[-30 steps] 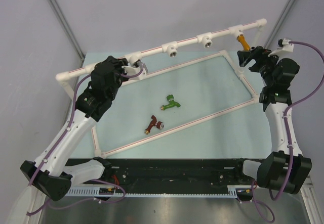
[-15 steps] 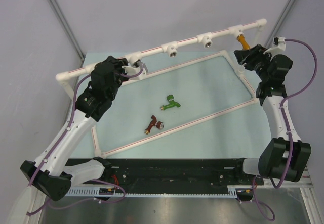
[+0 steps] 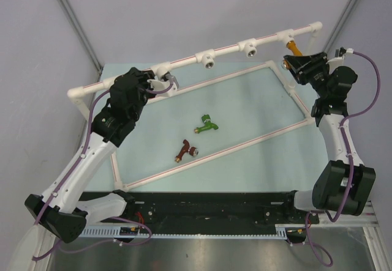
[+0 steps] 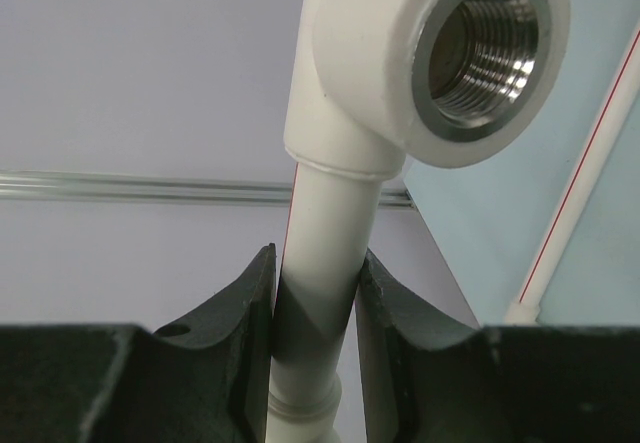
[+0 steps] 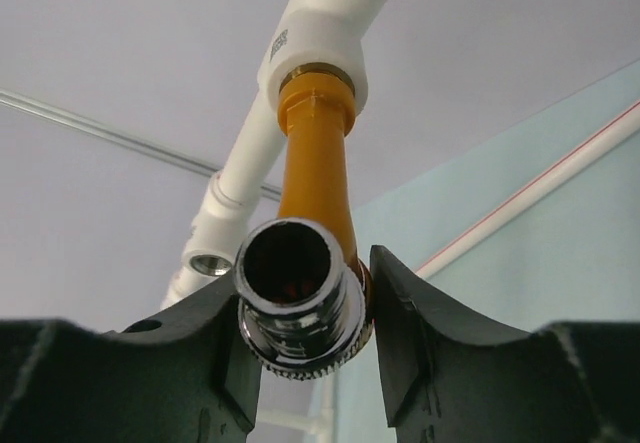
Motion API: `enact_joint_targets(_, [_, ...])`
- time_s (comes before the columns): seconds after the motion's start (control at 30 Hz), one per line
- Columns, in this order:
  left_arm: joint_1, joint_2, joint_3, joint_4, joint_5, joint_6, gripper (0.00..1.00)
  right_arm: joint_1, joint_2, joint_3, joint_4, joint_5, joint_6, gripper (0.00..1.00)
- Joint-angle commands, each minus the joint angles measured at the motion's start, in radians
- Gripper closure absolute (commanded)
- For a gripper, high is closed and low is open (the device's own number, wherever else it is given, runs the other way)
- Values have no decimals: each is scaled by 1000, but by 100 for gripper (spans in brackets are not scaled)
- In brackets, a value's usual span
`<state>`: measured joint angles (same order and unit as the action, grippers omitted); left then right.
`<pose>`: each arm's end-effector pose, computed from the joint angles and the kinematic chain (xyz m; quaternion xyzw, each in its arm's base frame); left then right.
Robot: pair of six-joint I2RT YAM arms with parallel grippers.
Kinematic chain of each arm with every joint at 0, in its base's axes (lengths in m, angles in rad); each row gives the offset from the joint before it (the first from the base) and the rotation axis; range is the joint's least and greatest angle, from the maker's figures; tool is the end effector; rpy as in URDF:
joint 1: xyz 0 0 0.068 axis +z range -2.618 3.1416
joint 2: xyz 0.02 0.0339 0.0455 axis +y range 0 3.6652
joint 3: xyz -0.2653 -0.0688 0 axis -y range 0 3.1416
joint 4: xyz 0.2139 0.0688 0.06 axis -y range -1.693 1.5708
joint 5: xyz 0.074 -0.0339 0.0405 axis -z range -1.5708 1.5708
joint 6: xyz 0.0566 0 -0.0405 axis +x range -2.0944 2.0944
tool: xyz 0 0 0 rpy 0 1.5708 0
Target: Install the water faucets
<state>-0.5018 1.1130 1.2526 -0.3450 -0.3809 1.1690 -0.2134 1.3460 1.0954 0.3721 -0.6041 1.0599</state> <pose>0.2119 -0.0922 0.4149 0.4848 0.5997 0.3416 0.5372 0.3026 -0.0327 0.3918 0.1971 0.6413 0.4734 0.5708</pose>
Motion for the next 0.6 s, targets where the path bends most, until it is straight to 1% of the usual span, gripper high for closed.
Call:
enact_joint_targets(0.0, [-3, 11, 21, -22, 39, -89, 100, -23, -39, 55, 384, -20, 273, 49])
enact_joint_targets(0.03, [-3, 10, 21, -22, 39, -89, 100, -32, -39, 55, 393, -19, 294, 45])
enact_joint_targets(0.07, [-3, 11, 21, -22, 39, -89, 100, -34, -41, 55, 399, -19, 308, 37])
enact_joint_targets(0.13, [-3, 11, 21, -23, 39, -89, 100, -37, -47, 55, 407, -19, 337, 32])
enact_joint_targets(0.17, [-3, 10, 21, -22, 39, -89, 100, -37, -51, 55, 406, -22, 342, 27])
enact_joint_targets(0.27, [-3, 8, 21, -22, 39, -89, 100, -37, -64, 55, 406, -33, 359, 20])
enact_joint_targets(0.57, [-3, 8, 21, -23, 40, -89, 100, -34, -116, 55, 403, -56, 397, 13])
